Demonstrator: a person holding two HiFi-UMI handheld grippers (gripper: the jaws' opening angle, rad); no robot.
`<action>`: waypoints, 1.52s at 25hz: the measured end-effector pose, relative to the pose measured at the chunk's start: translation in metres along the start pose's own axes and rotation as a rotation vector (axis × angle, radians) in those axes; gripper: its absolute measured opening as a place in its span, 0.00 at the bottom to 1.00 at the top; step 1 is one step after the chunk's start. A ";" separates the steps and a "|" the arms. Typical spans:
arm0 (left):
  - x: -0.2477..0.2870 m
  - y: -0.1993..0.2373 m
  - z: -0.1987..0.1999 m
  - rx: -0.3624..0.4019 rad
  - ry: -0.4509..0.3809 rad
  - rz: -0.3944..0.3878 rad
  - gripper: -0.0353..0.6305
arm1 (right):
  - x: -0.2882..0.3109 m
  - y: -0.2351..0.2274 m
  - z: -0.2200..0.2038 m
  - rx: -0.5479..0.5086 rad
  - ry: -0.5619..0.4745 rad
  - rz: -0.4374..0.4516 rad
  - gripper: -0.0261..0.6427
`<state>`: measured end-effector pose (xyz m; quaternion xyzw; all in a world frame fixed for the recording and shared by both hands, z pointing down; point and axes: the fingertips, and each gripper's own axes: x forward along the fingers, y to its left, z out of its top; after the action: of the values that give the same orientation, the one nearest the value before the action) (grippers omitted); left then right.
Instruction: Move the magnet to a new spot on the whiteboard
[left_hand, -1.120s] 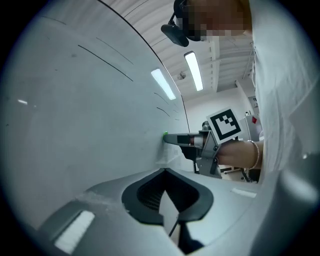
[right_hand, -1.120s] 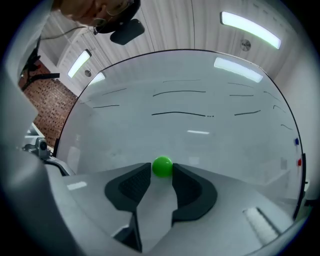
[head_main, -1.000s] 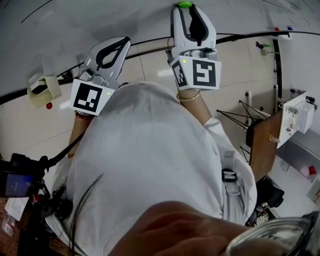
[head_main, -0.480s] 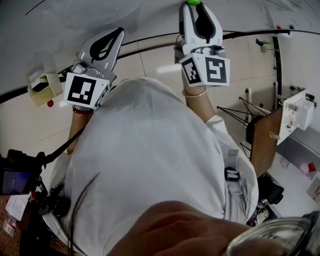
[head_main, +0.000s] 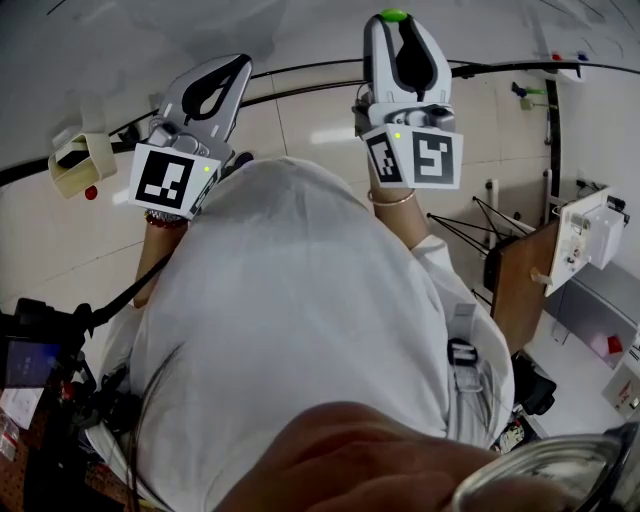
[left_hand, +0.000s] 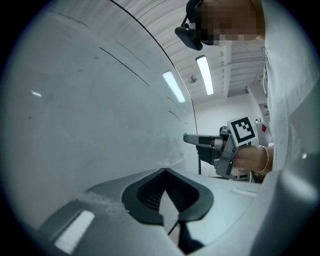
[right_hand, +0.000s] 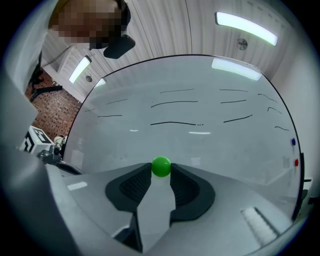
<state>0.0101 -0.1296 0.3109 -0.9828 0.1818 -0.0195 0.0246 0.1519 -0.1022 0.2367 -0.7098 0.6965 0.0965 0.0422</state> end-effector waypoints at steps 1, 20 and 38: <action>-0.002 0.003 0.000 -0.006 -0.001 0.011 0.06 | 0.001 0.002 0.001 -0.004 0.000 0.008 0.22; -0.042 0.050 -0.030 -0.232 -0.045 0.167 0.06 | 0.066 0.028 -0.037 0.130 -0.025 0.168 0.22; -0.022 0.010 -0.024 -0.091 -0.016 0.036 0.06 | -0.001 -0.002 0.016 0.105 -0.072 0.030 0.22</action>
<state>-0.0152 -0.1315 0.3340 -0.9797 0.1997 -0.0031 -0.0184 0.1530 -0.0982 0.2211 -0.6921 0.7092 0.0861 0.1028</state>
